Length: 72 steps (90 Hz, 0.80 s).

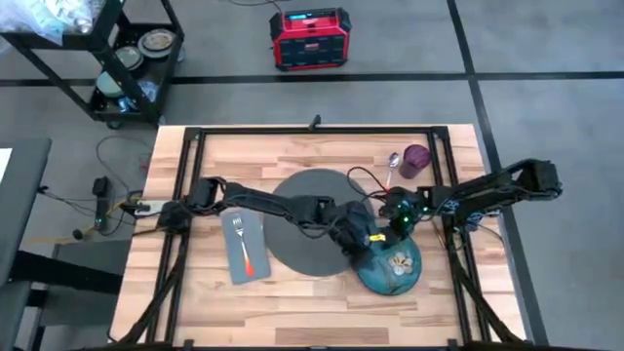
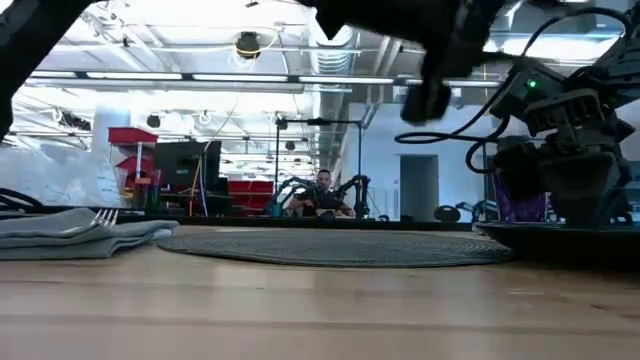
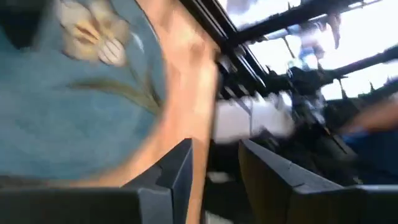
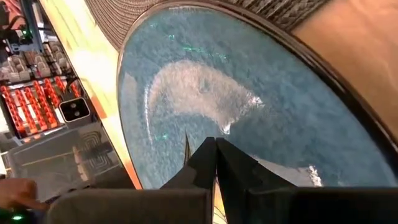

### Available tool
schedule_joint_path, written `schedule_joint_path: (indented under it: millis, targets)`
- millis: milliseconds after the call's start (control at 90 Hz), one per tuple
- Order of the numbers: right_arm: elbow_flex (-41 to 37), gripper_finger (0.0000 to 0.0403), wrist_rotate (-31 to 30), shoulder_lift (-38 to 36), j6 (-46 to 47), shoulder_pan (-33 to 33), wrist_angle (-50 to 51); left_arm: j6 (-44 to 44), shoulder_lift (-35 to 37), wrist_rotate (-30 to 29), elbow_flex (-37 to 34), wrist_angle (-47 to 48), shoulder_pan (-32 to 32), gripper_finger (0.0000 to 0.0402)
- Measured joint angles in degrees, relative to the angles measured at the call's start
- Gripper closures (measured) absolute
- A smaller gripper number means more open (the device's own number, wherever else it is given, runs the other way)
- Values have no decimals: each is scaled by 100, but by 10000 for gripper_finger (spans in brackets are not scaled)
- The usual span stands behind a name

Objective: Set table place
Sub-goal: Put the blue plate on top of the gray placemat

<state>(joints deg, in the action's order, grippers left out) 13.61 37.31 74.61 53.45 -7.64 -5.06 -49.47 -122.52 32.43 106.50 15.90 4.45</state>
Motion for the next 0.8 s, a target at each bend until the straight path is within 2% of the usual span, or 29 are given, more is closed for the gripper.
schedule_joint_path:
  millis: [278, 433, 578, 733, 800]
  targets:
    - [2, 403, 116, -2, -110, -2, -81, -704, 1223, 40, 2, 968, -644, 301]
    - [-1, 403, 152, 0, -122, -2, -142, -183, 2059, -150, 26, 1358, -911, 301]
    - [3, 403, 184, 2, -126, -2, -167, 420, 2807, -879, 13, 2569, -1129, 301]
    - [0, 403, 225, 2, -163, 0, -169, 1010, 3518, -2352, 16, 3480, -1265, 301]
    - [0, 403, 252, 2, -187, 0, -173, 1244, 3650, -2670, 19, 3826, -1281, 301]
